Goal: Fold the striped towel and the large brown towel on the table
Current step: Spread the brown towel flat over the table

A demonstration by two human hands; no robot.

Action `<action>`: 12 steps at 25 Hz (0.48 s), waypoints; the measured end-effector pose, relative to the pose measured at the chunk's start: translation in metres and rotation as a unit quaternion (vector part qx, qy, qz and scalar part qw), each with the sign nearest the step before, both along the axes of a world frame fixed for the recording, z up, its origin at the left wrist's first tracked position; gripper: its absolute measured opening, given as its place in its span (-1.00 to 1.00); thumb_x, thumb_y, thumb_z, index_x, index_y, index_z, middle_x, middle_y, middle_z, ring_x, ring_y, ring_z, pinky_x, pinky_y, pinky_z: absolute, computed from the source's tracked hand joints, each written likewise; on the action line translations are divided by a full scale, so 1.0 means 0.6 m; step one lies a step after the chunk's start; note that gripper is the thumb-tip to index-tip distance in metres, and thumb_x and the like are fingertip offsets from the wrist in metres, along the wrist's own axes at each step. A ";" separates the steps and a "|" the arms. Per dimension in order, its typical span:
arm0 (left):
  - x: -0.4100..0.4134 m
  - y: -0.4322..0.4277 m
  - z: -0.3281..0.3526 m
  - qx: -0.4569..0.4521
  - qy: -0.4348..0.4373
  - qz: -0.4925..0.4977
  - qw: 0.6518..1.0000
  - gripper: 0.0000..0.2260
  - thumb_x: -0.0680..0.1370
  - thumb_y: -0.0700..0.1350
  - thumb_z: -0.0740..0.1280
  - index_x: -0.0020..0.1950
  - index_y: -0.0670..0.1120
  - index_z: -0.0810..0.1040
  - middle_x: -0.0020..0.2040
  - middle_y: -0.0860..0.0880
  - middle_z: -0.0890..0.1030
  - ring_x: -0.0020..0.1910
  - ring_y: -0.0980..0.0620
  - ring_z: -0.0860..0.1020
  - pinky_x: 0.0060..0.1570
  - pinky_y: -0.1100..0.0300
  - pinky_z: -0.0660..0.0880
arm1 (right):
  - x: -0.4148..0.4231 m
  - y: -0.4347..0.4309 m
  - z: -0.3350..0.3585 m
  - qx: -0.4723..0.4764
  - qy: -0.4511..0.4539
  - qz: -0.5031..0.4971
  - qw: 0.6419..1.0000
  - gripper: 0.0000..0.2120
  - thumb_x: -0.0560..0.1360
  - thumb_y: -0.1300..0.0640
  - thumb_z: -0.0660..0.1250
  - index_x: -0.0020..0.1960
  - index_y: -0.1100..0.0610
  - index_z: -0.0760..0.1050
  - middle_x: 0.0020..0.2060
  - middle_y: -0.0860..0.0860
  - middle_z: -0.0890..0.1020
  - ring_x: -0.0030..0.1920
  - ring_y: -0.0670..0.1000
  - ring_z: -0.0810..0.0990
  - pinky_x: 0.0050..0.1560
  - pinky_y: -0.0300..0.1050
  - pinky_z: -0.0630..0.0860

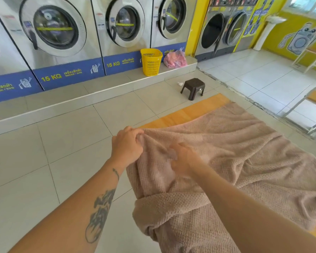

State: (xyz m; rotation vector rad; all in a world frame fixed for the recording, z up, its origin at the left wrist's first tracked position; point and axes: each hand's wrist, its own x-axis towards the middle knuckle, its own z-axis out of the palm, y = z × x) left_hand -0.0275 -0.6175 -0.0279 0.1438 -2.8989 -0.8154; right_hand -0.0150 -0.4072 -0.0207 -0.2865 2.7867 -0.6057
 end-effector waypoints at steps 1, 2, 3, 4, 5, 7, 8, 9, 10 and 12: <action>-0.004 -0.010 -0.016 -0.021 -0.048 -0.005 0.999 -0.61 0.51 -0.19 0.21 0.30 0.09 0.55 0.23 0.02 0.51 0.24 -0.08 0.44 0.25 -0.06 0.33 | -0.007 -0.006 -0.006 0.034 -0.034 0.001 0.999 -0.42 0.49 0.27 0.26 0.50 0.09 0.28 0.43 0.08 0.38 0.34 0.18 0.45 0.24 0.04 0.51; -0.005 -0.019 -0.035 -0.043 -0.094 -0.015 0.995 -0.58 0.50 -0.17 0.22 0.33 0.10 0.53 0.25 0.02 0.48 0.25 -0.08 0.42 0.25 -0.06 0.32 | -0.012 -0.009 -0.015 0.056 -0.058 -0.005 0.997 -0.39 0.49 0.24 0.27 0.52 0.10 0.23 0.46 0.11 0.35 0.39 0.21 0.40 0.29 0.08 0.48; -0.003 -0.026 -0.052 -0.063 -0.133 -0.027 0.989 -0.57 0.49 -0.17 0.24 0.34 0.11 0.51 0.24 0.02 0.47 0.25 -0.08 0.41 0.25 -0.05 0.32 | -0.013 -0.009 -0.025 0.072 -0.079 -0.015 0.994 -0.39 0.49 0.23 0.26 0.52 0.10 0.22 0.46 0.14 0.34 0.40 0.24 0.38 0.30 0.14 0.47; -0.001 -0.030 -0.068 -0.076 -0.161 -0.039 0.983 -0.55 0.48 -0.17 0.25 0.36 0.12 0.50 0.22 0.03 0.45 0.24 -0.08 0.40 0.24 -0.04 0.32 | -0.011 -0.007 -0.037 0.085 -0.098 -0.024 0.991 -0.40 0.49 0.23 0.26 0.51 0.10 0.22 0.45 0.15 0.33 0.40 0.26 0.36 0.30 0.19 0.48; 0.002 -0.034 -0.083 -0.084 -0.179 -0.048 0.979 -0.53 0.48 -0.17 0.25 0.37 0.14 0.48 0.21 0.03 0.44 0.23 -0.08 0.39 0.22 -0.04 0.33 | -0.006 -0.005 -0.050 0.098 -0.118 -0.028 0.988 -0.41 0.49 0.22 0.25 0.50 0.08 0.22 0.45 0.16 0.32 0.39 0.28 0.34 0.28 0.22 0.48; 0.006 -0.038 -0.106 -0.085 -0.194 -0.061 0.975 -0.48 0.48 -0.20 0.22 0.42 0.15 0.42 0.23 0.03 0.40 0.22 -0.08 0.36 0.19 -0.01 0.36 | 0.010 0.000 -0.077 0.133 -0.142 -0.022 0.981 -0.40 0.48 0.21 0.27 0.49 0.05 0.22 0.43 0.15 0.28 0.38 0.29 0.32 0.26 0.24 0.49; 0.006 -0.040 -0.114 -0.079 -0.193 -0.063 0.976 -0.46 0.49 -0.21 0.22 0.45 0.13 0.39 0.25 0.02 0.37 0.22 -0.09 0.35 0.18 0.00 0.39 | 0.018 0.004 -0.088 0.158 -0.136 -0.013 0.978 -0.40 0.48 0.21 0.29 0.48 0.04 0.22 0.40 0.14 0.28 0.36 0.27 0.33 0.24 0.21 0.51; 0.005 -0.042 -0.119 -0.071 -0.185 -0.063 0.978 -0.44 0.49 -0.24 0.21 0.48 0.09 0.36 0.27 0.01 0.35 0.21 -0.09 0.34 0.15 0.01 0.42 | 0.024 0.007 -0.094 0.177 -0.123 -0.009 0.976 -0.40 0.47 0.22 0.32 0.46 0.03 0.23 0.35 0.12 0.32 0.33 0.24 0.35 0.20 0.17 0.53; 0.001 -0.046 -0.121 -0.064 -0.170 -0.060 0.982 -0.43 0.50 -0.26 0.21 0.50 0.06 0.33 0.27 0.00 0.34 0.19 -0.09 0.34 0.10 0.03 0.45 | 0.026 0.011 -0.098 0.178 -0.114 -0.013 0.977 -0.42 0.46 0.24 0.33 0.43 0.03 0.25 0.27 0.11 0.37 0.27 0.20 0.40 0.14 0.11 0.56; -0.017 -0.056 -0.117 -0.065 -0.130 -0.048 0.988 -0.43 0.50 -0.29 0.22 0.51 0.01 0.32 0.24 -0.03 0.33 0.17 -0.10 0.34 0.02 0.03 0.48 | 0.019 0.012 -0.096 0.139 -0.091 -0.026 0.986 -0.57 0.44 0.33 0.29 0.25 0.03 0.38 0.10 0.07 0.50 0.09 0.14 0.53 0.03 0.05 0.59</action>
